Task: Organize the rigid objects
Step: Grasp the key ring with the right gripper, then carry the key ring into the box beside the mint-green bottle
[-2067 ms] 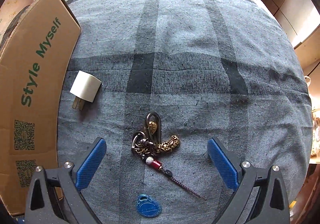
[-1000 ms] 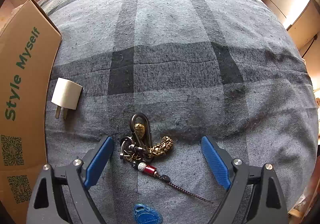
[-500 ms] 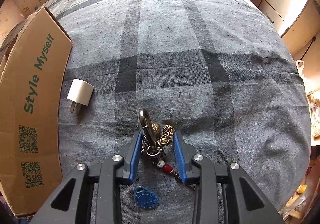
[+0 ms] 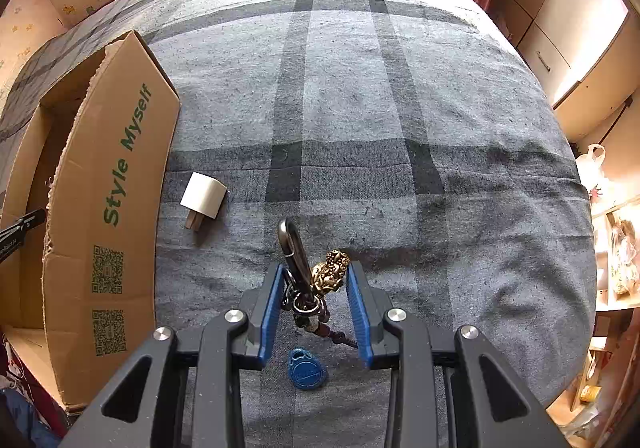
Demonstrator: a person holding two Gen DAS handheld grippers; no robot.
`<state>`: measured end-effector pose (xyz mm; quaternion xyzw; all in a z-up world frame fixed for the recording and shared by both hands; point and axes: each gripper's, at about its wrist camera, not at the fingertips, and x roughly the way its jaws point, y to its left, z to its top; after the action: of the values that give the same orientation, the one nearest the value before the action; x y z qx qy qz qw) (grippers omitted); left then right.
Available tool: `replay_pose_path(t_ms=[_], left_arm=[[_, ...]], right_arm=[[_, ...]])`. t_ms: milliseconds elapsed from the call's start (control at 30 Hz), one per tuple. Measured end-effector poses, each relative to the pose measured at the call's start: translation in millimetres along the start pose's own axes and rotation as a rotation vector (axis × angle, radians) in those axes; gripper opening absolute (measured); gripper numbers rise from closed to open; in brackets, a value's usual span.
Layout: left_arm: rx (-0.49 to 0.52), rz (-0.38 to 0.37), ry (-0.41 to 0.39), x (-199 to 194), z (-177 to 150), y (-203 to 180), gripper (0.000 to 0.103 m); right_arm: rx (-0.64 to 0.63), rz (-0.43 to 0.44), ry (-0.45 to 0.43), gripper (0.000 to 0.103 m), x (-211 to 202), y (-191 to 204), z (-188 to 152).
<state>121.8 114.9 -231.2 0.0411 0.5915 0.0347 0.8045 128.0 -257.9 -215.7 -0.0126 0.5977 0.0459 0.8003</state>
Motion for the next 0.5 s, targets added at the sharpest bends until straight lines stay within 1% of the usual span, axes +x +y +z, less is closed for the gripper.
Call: replay_pose_path(t_ms=[200, 500], left_arm=[[0.001, 0.0, 0.0, 0, 0, -1, 0.016], [0.001, -0.002, 0.0, -1, 1, -2, 0.016]], right_arm=[[-0.036, 0.021, -0.038, 0.033, -34, 19, 3], [-0.111, 0.058, -0.111, 0.033, -80, 54, 18]])
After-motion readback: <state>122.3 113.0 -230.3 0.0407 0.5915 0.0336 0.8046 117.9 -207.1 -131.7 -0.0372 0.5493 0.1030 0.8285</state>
